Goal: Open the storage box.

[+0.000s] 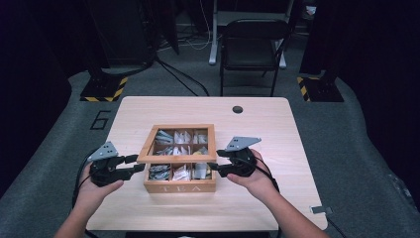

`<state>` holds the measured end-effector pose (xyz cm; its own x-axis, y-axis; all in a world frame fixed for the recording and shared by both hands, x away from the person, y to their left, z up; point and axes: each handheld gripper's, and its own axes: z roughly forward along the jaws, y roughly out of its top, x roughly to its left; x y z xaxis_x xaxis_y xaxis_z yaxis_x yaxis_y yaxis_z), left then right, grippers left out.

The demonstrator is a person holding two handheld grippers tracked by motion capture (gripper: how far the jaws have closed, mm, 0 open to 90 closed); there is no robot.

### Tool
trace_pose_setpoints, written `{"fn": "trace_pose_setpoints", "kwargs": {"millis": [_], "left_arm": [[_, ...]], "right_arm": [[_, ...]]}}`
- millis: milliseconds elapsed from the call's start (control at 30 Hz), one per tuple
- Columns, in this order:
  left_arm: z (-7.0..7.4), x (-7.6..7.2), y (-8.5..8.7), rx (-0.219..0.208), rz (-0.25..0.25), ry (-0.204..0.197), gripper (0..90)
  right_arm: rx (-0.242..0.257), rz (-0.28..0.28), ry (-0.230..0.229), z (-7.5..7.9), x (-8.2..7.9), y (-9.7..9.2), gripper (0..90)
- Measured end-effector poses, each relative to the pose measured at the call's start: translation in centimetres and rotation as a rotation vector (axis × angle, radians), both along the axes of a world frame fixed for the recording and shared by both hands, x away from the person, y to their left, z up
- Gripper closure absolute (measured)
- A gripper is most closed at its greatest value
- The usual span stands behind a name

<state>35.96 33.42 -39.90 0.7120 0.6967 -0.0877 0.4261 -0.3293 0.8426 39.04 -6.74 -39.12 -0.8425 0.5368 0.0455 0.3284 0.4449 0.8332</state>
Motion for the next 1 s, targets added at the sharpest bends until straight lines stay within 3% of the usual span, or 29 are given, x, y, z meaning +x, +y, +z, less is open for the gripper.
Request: {"fn": "trace_pose_setpoints", "kwargs": {"millis": [367,633,1000], "left_arm": [[1.0,0.6,0.2,-0.016,-0.013,-0.011,54.8],[1.7,1.1,0.2,-0.015,-0.013,-0.019,55.2],[2.6,1.8,0.4,-0.028,-0.013,-0.027,55.3]], "right_arm": [[0.026,-0.004,0.010,0.9,0.6,-0.1,44.4],[0.000,0.009,-0.046,1.7,0.9,0.3,44.6],[0.027,0.009,-0.023,2.6,1.7,0.2,44.0]]}}
